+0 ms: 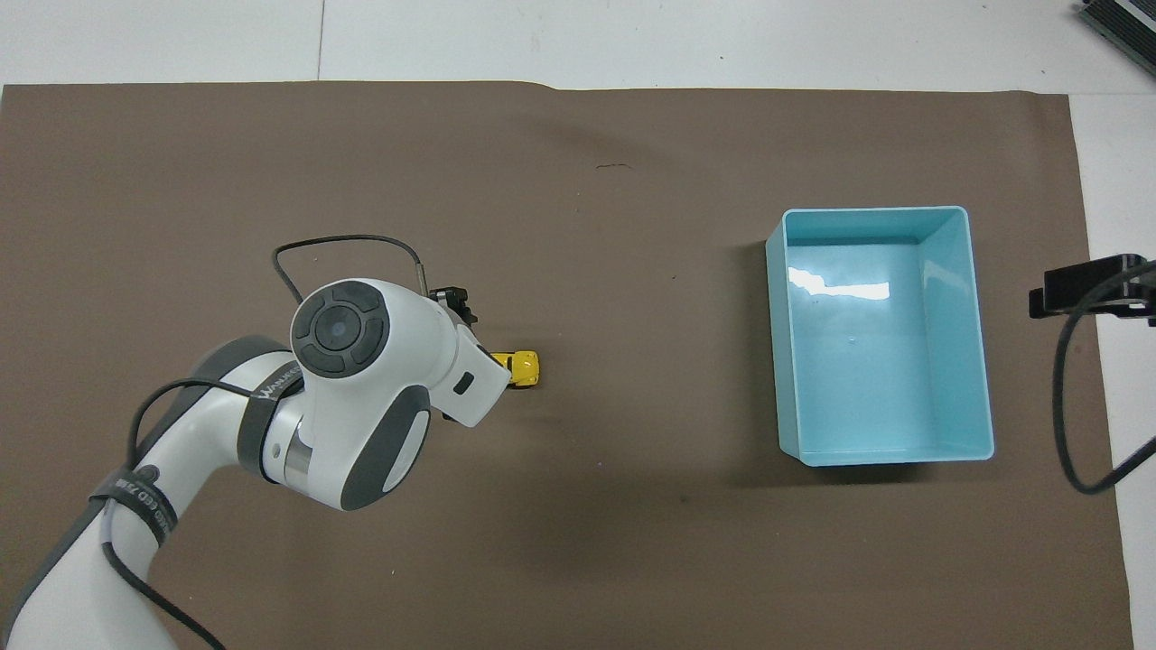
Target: Wind up and store yellow beetle car
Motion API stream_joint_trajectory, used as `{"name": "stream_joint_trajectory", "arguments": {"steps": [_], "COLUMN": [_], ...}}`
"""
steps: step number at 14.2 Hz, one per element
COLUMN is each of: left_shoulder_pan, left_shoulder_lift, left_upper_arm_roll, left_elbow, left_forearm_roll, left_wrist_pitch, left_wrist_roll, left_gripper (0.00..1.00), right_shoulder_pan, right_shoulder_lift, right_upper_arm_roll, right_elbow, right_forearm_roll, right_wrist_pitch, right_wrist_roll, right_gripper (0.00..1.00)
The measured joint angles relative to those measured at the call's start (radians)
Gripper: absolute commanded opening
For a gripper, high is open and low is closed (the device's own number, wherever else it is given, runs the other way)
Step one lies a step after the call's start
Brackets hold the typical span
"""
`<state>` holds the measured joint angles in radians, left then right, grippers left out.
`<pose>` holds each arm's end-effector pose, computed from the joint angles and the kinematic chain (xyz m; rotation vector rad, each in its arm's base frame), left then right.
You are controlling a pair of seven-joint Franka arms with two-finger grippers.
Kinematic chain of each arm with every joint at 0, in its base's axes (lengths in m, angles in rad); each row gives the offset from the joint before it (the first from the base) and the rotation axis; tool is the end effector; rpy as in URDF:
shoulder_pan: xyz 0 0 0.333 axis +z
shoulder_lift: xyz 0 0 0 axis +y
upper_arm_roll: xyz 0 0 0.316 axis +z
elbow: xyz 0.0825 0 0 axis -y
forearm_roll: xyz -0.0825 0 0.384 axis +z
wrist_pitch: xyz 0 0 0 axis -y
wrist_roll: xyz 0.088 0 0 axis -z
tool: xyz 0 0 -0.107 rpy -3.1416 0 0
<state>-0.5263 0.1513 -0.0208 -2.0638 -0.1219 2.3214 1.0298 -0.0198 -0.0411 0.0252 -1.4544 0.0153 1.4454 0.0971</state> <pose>0.4983 -0.3058 0.3713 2.2462 -2.0884 0.1937 0.5271 0.0050 0.6897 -3.1223 0.1399 -0.0489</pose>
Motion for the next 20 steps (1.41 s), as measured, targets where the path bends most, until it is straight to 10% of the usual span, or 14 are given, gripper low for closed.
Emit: {"name": "stream_joint_trajectory", "arguments": {"steps": [11,13,16,20], "left_shoulder_pan": [-0.038,-0.045,-0.057,-0.058], "left_shoulder_lift": [0.090,0.091,0.095,0.093], "left_upper_arm_roll": [0.002,0.003,0.004,0.008], "left_elbow": [-0.019,-0.022,-0.028,-0.025], "left_forearm_roll": [0.000,0.000,0.003,0.034], "left_wrist_pitch": [0.108,0.108,0.114,0.121], "left_wrist_roll": [-0.072,-0.086,-0.107,-0.107], "left_gripper": [0.93,0.72,0.00,0.00], "right_shoulder_pan": [0.000,0.000,0.000,0.000], "right_shoulder_lift": [-0.001,-0.001,-0.001,-0.001], "right_upper_arm_roll": [0.000,0.000,0.000,0.000], "right_elbow": [0.000,0.000,0.000,0.000], "right_forearm_roll": [0.000,0.000,0.000,0.000], "right_wrist_pitch": [-0.003,-0.003,-0.003,-0.003], "right_wrist_roll": [0.000,0.000,0.000,0.000], "right_gripper": [1.00,1.00,1.00,1.00]}}
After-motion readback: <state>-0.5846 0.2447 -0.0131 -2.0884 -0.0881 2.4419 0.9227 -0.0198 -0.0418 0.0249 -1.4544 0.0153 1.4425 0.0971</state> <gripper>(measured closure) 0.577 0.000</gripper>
